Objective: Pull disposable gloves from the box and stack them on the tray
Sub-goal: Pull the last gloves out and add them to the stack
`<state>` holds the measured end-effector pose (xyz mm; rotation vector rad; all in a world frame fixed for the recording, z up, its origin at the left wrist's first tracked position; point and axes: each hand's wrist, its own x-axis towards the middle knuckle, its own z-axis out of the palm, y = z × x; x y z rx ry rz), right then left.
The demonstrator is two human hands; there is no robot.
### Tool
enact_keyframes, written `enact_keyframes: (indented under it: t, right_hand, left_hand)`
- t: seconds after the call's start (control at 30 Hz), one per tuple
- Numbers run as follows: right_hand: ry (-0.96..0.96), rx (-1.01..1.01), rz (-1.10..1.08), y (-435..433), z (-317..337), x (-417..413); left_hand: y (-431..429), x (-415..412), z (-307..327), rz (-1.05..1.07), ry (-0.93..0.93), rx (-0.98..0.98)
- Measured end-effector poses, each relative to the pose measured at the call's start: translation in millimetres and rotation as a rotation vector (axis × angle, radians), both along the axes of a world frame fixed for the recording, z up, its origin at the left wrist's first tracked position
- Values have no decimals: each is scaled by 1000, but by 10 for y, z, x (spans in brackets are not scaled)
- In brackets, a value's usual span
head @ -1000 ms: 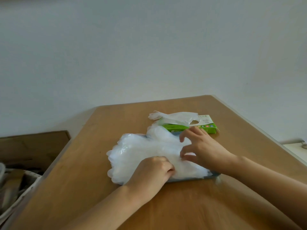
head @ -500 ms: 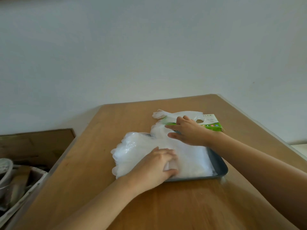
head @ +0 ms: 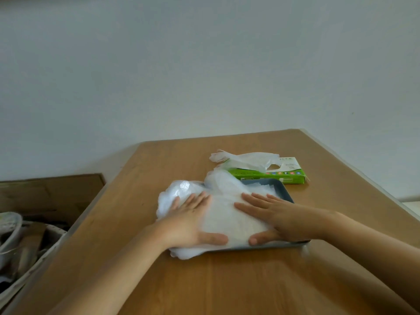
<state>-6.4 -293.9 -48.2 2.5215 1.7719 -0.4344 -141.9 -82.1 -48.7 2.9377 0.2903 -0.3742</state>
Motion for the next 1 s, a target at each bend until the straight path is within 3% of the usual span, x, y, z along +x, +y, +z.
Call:
enact_keyframes:
  t: [0.1, 0.17, 0.27, 0.37, 0.43, 0.53, 0.63, 0.73, 1.0]
  right_hand:
    - [85, -38, -112, -31, 171, 68]
    - [102, 149, -165, 2, 258, 205]
    - [-98, 492, -210, 102, 318, 552]
    - [-153, 610, -254, 204, 352, 872]
    - [-93, 622, -264, 272, 361, 967]
    - [-105, 477, -285, 381, 305, 1036]
    - [-204, 498, -343, 452, 234, 1065]
    - [-164, 566, -428, 440, 254, 1069]
    - [109, 728, -525, 392, 406, 1067]
  left_hand:
    - [170, -62, 189, 65, 99, 57]
    - [171, -55, 352, 124, 100, -20]
    - [144, 65, 592, 101, -47, -76]
    - [107, 312, 770, 101, -204, -92]
    - [38, 534, 812, 70, -294, -106]
    - [-98, 816, 840, 10, -340, -169]
    - [-145, 995, 785, -62, -100, -164]
    - [-143, 1080, 628, -128, 52, -52]
    - [-29, 1081, 599, 26, -233, 66]
